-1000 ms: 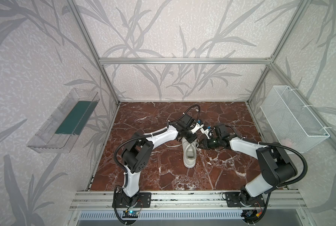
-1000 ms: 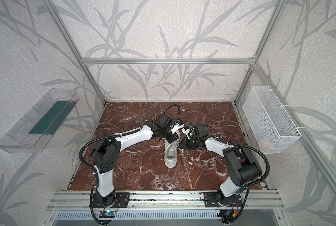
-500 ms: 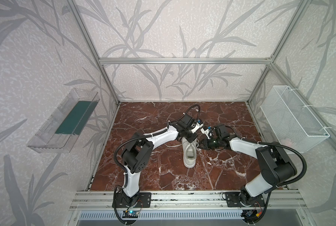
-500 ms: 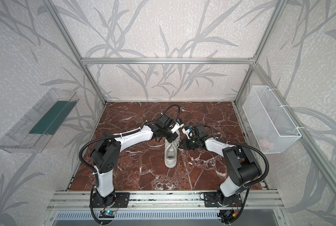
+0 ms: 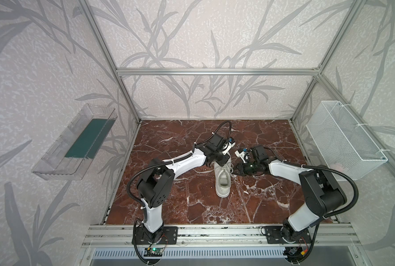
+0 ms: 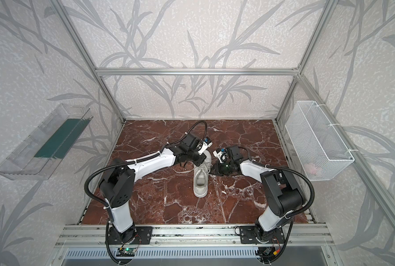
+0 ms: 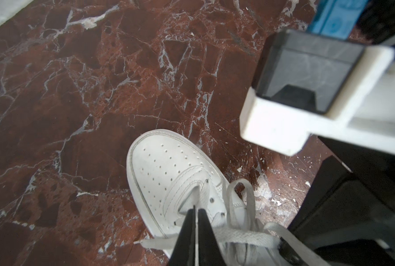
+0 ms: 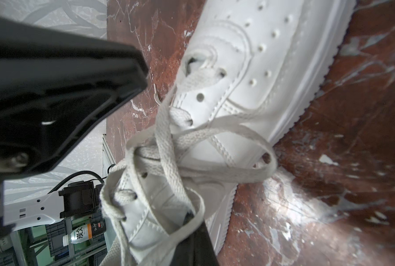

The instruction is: Tie the shoes

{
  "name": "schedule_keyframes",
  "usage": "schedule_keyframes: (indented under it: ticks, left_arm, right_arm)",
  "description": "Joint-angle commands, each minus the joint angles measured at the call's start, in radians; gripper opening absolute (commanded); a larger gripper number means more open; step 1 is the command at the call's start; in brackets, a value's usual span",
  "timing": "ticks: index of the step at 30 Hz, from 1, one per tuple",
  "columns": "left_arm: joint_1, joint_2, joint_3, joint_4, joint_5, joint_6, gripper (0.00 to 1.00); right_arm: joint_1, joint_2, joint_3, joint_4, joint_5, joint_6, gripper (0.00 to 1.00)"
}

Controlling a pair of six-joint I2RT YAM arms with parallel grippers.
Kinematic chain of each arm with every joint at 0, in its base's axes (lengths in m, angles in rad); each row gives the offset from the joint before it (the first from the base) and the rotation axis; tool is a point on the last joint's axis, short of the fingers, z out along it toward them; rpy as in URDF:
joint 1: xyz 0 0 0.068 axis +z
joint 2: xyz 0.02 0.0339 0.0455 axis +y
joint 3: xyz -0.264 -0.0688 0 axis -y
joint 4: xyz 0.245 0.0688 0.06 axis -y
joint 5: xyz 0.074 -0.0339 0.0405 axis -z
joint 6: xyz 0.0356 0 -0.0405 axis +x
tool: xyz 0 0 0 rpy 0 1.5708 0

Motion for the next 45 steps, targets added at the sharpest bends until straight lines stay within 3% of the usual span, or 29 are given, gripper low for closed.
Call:
schedule_keyframes:
  ticks: [1, 16, 32, 39, 45]
  left_arm:
    - [0.007, -0.042, -0.009, 0.024, -0.018, -0.013, 0.09]
    - [0.015, -0.045, -0.03, 0.015, -0.003, -0.029, 0.13]
    - [0.024, -0.046, -0.04, 0.012, 0.001, -0.033, 0.13]
    - [0.025, -0.047, -0.038, 0.004, 0.004, -0.032, 0.13]
    - [0.026, -0.055, -0.032, -0.005, 0.011, -0.036, 0.14]
  right_arm:
    - [-0.001, 0.028, 0.021, -0.096, 0.066, -0.058, 0.0]
    - [-0.009, -0.165, -0.006, -0.113, 0.013, -0.039, 0.0]
    - [-0.022, -0.072, 0.078, -0.344, 0.054, -0.175, 0.0]
    - [-0.021, 0.003, 0.071, -0.247, 0.001, -0.137, 0.0]
    - [-0.019, -0.023, 0.054, -0.171, 0.037, -0.125, 0.0]
